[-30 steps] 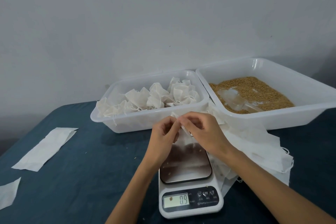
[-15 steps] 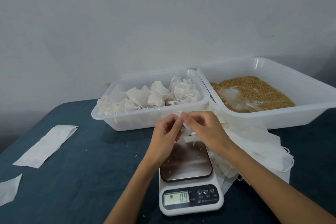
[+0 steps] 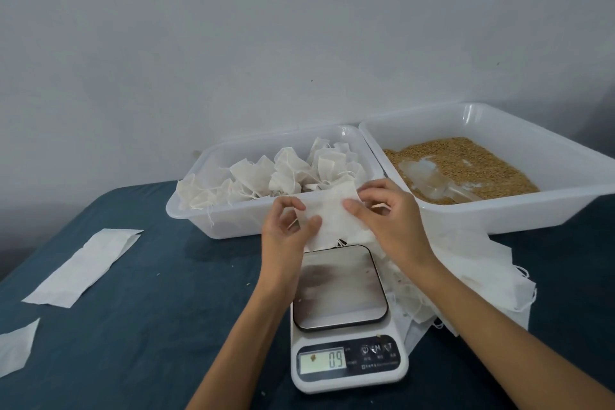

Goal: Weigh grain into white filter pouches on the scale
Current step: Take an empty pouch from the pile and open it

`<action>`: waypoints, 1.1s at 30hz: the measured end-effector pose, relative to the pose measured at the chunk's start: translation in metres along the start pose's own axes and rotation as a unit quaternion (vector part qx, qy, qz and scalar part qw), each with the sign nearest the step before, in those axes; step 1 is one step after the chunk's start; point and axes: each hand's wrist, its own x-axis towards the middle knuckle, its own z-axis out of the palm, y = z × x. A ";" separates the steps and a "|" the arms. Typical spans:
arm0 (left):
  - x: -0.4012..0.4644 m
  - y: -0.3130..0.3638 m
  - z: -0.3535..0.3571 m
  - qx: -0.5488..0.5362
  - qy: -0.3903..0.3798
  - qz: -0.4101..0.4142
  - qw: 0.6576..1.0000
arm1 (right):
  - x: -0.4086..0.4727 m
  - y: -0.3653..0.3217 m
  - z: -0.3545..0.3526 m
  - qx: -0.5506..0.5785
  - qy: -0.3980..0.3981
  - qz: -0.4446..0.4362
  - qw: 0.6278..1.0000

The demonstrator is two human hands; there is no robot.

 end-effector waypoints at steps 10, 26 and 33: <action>-0.002 0.002 0.003 0.052 0.009 0.070 0.996 | 0.000 0.003 -0.002 0.052 -0.003 0.021 0.998; -0.002 0.006 0.001 0.042 0.020 0.033 0.998 | -0.008 -0.012 0.001 -0.010 -0.105 -0.061 0.993; 0.000 0.006 0.000 0.010 0.047 0.019 0.999 | -0.007 -0.015 -0.002 0.013 -0.078 -0.051 0.996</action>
